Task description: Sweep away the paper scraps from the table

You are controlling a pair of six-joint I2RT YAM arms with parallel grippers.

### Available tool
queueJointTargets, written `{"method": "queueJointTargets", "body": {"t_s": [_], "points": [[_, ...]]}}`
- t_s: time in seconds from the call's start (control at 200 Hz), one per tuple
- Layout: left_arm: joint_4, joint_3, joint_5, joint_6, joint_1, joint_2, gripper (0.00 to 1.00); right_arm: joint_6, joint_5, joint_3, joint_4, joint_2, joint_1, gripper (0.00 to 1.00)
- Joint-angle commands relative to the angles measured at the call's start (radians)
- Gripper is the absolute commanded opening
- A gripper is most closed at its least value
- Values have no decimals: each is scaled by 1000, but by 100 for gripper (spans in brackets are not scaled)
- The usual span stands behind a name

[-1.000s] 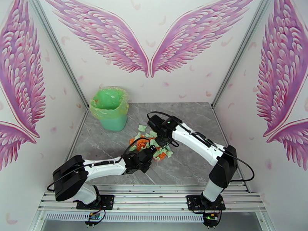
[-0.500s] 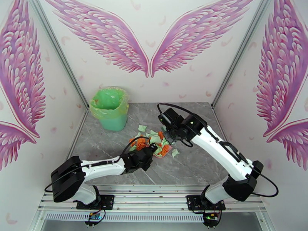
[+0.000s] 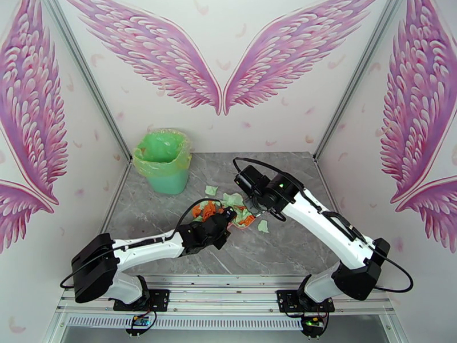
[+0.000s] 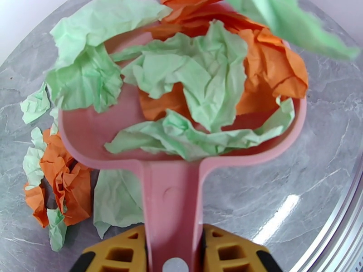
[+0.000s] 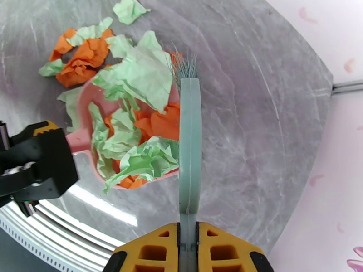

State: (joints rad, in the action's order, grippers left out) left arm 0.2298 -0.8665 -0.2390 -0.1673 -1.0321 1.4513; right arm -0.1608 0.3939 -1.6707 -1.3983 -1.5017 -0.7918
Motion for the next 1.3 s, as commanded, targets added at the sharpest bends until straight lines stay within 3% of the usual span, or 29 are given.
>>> {"method": "queueJointTargets", "body": {"t_s": [0.0,0.59,1.095,1.295], "points": [[12,-47,15,4,4,-56,0,0,60,34,21,11,-8,0],[23,-46,-3,0,8,-75,0,-8,112,40,-15,69,-14,0],[39,-62,-42,18,9,-88,0,-39,-44,112,20,211,-24,0],[44,-66,-58,24,10,-94,0,-73,-9,128,-9,294,-26,0]]}}
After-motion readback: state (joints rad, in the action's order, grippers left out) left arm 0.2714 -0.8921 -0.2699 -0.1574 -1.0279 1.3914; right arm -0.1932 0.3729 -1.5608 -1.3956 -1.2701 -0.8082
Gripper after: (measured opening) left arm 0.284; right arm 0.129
